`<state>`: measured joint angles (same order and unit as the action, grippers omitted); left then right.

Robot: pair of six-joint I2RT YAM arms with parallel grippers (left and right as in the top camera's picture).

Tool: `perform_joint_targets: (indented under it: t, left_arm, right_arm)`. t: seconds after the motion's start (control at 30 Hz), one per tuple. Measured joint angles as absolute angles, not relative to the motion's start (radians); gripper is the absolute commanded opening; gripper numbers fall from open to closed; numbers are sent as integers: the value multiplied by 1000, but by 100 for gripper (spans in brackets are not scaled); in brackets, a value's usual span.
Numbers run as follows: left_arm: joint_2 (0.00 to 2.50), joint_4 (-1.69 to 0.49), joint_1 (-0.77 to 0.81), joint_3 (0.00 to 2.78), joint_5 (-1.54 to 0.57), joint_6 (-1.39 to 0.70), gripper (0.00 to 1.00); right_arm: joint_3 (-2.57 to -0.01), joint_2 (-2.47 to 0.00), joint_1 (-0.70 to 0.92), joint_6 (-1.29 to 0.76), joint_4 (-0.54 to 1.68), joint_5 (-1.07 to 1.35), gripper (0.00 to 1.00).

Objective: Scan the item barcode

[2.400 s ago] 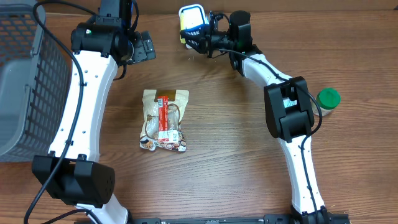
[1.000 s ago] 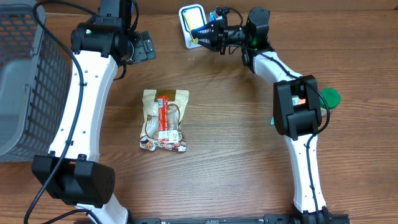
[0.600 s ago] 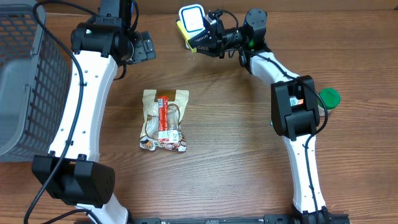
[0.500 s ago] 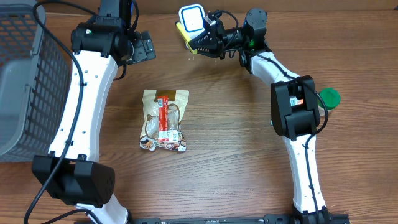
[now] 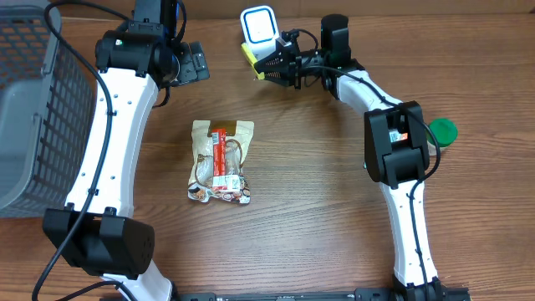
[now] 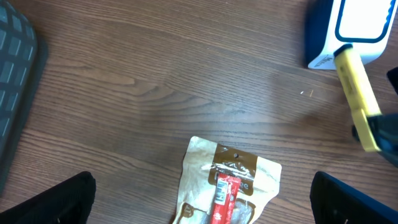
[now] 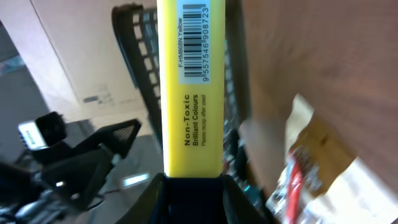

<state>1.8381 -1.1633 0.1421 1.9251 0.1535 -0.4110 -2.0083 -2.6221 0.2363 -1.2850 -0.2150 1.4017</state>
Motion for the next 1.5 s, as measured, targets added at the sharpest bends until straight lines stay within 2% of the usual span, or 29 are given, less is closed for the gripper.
perform_joint_targets:
  t: [0.17,0.53,1.07,1.27,1.5]
  left_arm:
    - [1838,-1163,142,1925,154,-411,100]
    - [1838,-1163,142,1925,154,-411,100]
    - [1838,-1163,142,1925,154,-411,100]
    - [1838,-1163,142,1925,154,-411,100]
    - [1838,-1163,142,1925,154,-411,100]
  right_arm:
    - [-2008,-2623,236,-1182,-281,1308,3]
    - [-2008,-2623,237,-1125,-262,1095,4]
    - [-2008,-2614,244,-1071,-232,1047,4]
    - [-2007,-2509,245,-957,36,1024,4]
    - [-2009,-2330,264,-628,488,862,4]
